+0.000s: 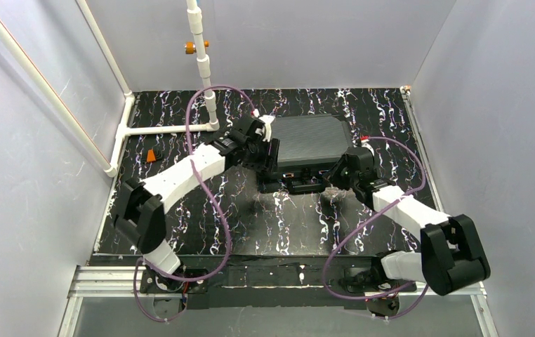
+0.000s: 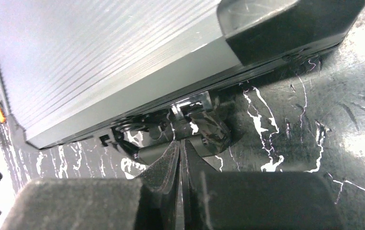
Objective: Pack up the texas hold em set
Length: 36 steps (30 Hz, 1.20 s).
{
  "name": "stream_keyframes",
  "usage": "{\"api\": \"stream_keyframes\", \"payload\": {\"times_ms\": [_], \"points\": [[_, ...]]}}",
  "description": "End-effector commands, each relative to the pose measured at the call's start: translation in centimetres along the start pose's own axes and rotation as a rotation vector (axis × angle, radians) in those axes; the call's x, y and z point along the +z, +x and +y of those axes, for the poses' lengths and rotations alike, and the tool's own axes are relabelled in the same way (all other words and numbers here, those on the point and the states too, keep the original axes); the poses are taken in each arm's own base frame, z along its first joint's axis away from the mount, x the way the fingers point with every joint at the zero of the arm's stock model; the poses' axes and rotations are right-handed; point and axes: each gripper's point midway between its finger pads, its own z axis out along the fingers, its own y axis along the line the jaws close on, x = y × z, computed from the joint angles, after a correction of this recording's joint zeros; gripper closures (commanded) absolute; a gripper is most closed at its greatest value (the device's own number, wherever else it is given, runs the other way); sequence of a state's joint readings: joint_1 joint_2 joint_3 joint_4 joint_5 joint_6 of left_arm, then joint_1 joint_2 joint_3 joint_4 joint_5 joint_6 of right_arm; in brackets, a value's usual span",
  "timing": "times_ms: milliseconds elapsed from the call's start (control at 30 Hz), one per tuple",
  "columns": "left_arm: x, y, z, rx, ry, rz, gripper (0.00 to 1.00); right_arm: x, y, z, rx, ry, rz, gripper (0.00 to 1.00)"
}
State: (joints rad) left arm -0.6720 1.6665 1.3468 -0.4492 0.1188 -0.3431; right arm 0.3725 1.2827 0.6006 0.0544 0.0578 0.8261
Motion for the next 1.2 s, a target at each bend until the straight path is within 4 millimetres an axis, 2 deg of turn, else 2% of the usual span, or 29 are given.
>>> {"api": "stream_keyframes", "payload": {"times_ms": [0, 333, 567, 633, 667, 700, 800, 900, 1033, 1167], "points": [[-5.4, -1.7, -1.0, 0.035, 0.030, -0.111, 0.43, -2.6, -3.3, 2.3, -0.038, -0.043, -0.093, 0.87], [-11.1, -2.4, -1.5, 0.037, 0.040, -0.218, 0.31, -9.2, -8.7, 6.2, -0.136, -0.126, -0.276, 0.77], [-16.1, -1.9, -1.2, 0.032, 0.033, -0.322, 0.18, -14.4, -11.2, 9.6, -0.181, -0.243, -0.372, 0.57], [-17.4, -1.4, -0.9, 0.028, 0.024, -0.351, 0.12, -16.1, -11.7, 10.3, -0.193, -0.274, -0.400, 0.43], [-18.0, -1.2, -0.7, 0.026, 0.021, -0.368, 0.04, -16.6, -11.9, 10.5, -0.198, -0.282, -0.407, 0.37], [-18.6, -0.8, -0.7, 0.027, 0.025, -0.381, 0.02, -17.3, -12.1, 10.8, -0.204, -0.293, -0.417, 0.31], [-20.0, 0.1, 0.4, 0.037, -0.009, -0.423, 0.02, -19.3, -12.3, 11.5, -0.225, -0.330, -0.438, 0.14], [-21.0, 1.6, 1.9, 0.048, -0.059, -0.459, 0.02, -20.9, -12.1, 12.3, -0.255, -0.388, -0.443, 0.04], [-22.1, 3.5, 4.5, 0.063, -0.150, -0.514, 0.02, -21.7, -10.7, 12.6, -0.272, -0.441, -0.402, 0.01], [-21.9, 5.7, 7.2, 0.069, -0.248, -0.540, 0.02, -21.2, -9.2, 11.7, -0.235, -0.442, -0.356, 0.02]]}}
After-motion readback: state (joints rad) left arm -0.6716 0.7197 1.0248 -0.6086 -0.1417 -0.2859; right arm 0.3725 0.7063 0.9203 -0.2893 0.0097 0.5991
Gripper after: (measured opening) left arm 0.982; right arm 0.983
